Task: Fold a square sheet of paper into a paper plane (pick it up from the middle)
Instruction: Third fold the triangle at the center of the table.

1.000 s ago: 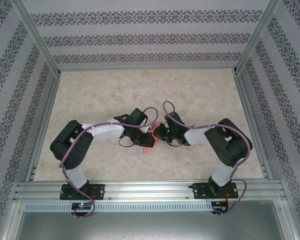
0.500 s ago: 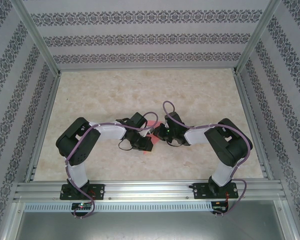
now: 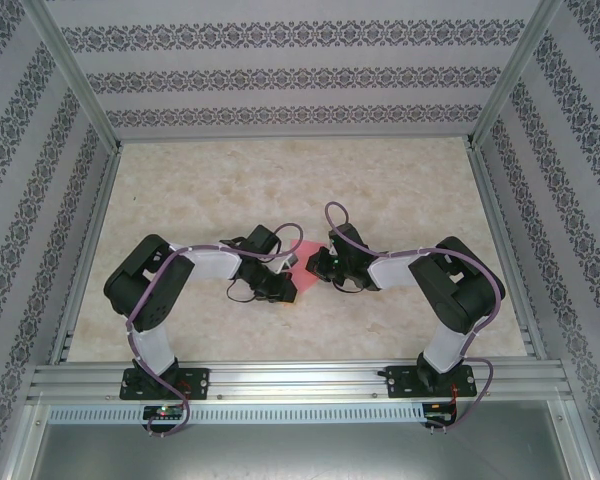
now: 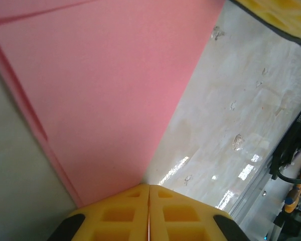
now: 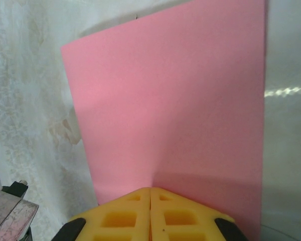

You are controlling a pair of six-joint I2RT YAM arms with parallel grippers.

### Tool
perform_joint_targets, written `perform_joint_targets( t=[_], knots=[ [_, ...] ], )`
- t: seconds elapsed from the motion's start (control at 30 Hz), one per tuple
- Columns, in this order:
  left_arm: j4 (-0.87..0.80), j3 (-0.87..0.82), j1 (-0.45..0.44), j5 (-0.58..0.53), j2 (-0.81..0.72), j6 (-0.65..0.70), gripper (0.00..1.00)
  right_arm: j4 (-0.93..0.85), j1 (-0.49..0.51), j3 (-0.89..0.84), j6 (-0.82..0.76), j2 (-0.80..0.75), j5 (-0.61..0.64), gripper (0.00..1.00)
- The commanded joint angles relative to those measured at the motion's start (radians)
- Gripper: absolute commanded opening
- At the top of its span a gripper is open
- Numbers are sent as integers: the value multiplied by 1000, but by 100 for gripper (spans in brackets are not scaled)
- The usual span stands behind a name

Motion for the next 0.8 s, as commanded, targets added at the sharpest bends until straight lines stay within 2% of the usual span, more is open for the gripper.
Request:
perform_joint_targets(
  t=[0.0, 0.1, 0.33, 0.47, 0.77],
  knots=[
    [-62, -57, 39, 42, -1, -24, 10, -115, 3, -12, -36, 23, 59, 8],
    [-25, -84, 58, 96, -24, -51, 11, -119, 5, -6, -39, 27, 58, 8],
    [-86, -59, 63, 111, -115, -47, 14, -118, 4, 9, -36, 34, 53, 9],
    [-68, -11, 64, 106, -157, -68, 16, -119, 5, 13, -34, 30, 53, 10],
    [9, 97, 59, 86, 7, -81, 17, -98, 4, 27, -15, 24, 34, 10]
  ],
)
